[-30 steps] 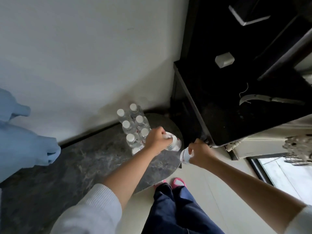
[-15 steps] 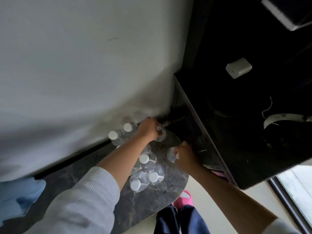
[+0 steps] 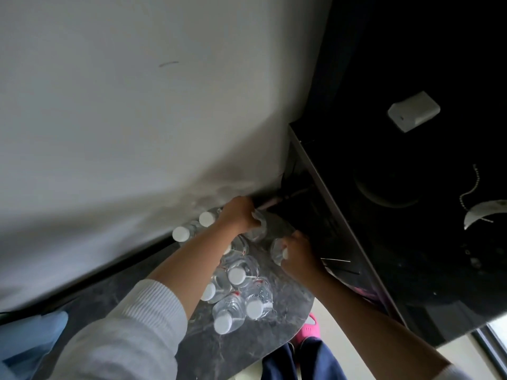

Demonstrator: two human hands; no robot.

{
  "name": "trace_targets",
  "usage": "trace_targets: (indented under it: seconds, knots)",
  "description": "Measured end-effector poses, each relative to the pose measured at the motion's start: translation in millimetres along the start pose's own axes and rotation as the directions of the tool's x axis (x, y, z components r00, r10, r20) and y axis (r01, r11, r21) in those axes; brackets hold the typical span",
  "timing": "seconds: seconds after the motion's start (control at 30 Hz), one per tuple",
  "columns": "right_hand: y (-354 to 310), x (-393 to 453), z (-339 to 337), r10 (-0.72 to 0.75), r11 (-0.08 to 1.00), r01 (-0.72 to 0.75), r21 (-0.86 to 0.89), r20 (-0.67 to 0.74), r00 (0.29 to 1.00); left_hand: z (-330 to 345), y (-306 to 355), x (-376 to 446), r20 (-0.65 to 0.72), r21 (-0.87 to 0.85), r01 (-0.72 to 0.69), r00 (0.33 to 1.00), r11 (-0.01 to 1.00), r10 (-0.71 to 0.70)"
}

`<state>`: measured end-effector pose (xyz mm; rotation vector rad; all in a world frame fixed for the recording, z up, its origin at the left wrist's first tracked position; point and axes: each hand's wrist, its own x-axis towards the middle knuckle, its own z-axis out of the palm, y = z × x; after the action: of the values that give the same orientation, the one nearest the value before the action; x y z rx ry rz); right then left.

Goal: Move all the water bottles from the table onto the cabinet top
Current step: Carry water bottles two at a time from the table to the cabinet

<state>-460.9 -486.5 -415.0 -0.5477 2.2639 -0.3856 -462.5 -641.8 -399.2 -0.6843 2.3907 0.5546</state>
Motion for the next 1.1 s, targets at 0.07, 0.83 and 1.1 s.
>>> trace_targets:
  seconds: [0.07, 0.83, 1.1]
  knots:
    - [-1, -1, 0, -0.006, 1.0, 0.006, 0.001, 0.012, 1.0, 2, -1, -3, 0.013, 0.024, -0.016, 1.0, 1.0, 0.016]
    - [-24, -4, 11, -0.161, 0.983, 0.165, -0.084, 0.051, 0.986, 9, -30, -22, -0.042, -0.052, -0.182, 0.983, 0.982, 0.18]
    - [-39, 1, 15, -0.174, 0.971, 0.182, -0.154, 0.06, 0.983, 24, -73, -74, -0.363, -0.268, -0.126, 0.932, 0.955, 0.021]
